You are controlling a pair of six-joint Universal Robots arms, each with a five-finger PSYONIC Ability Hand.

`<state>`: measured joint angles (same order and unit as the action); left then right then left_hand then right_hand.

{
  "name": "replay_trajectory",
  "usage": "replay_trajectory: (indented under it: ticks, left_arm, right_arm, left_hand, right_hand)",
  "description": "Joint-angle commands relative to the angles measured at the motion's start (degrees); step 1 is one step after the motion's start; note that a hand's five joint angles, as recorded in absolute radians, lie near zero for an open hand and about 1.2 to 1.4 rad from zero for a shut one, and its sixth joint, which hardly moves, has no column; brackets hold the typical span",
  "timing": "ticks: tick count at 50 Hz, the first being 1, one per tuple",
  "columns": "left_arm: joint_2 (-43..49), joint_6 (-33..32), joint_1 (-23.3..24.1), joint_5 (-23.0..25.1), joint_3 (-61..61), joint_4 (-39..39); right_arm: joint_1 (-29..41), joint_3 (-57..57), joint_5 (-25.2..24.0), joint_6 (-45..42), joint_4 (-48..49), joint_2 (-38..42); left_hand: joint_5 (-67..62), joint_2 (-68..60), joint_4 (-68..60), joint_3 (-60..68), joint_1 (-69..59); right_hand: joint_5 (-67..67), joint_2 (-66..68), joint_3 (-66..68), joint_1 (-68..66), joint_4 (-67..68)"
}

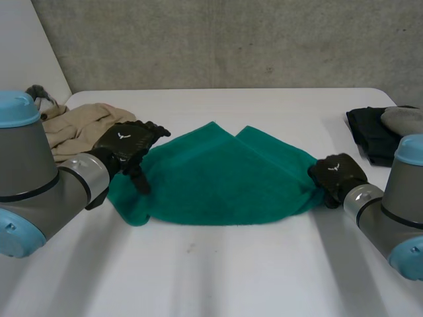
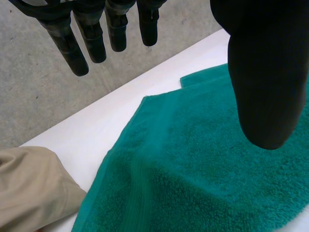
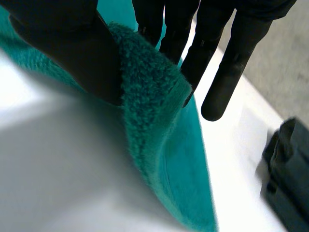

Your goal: Fold the laundry.

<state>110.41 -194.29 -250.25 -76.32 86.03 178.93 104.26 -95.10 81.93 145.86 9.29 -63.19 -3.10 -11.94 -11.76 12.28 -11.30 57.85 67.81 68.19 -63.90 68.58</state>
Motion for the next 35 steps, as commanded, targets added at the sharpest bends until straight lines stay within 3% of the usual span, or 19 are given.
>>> replay_trajectory:
  ticks: [1,13,23,35]
  left_arm:
    - [0.07,-0.13,0.64,0.03,-0.95,0.28]
    - [8.58,-2.41,7.05,0.73,-10.96,3.26]
    - [26.41,-12.42,15.13,1.62,-29.05,-2.00]
    - [35.66,-13.14,21.38,3.63,-36.28,-2.63]
  right_arm:
    - [2.26,-3.68,-4.93,0.13,-0.06,-9.48]
    - [4.72,-8.87,-14.60,-2.94,-3.14,-23.02]
    - [7.27,-10.19,-17.06,-2.16,-5.94,-34.09]
    - [5.95,-12.30,-22.24,1.18,-7.71,-39.37]
  left_hand:
    - [3.10,1.94,1.76,-2.28,1.30]
    - [3.10,1.94,1.76,-2.28,1.30]
    - [3.10,1.94,1.76,-2.28,1.30]
    - [0.41,-0.75,-0.94,0.42,-1.39]
  right_hand:
    - [12.15,12.19,11.81,-16.10,11.42]
    - [12.15,12.19,11.81,-16.10,11.42]
    - [12.15,12.19,11.81,-16.10,11.42]
    - [12.15,12.19,11.81,-16.10,11.42]
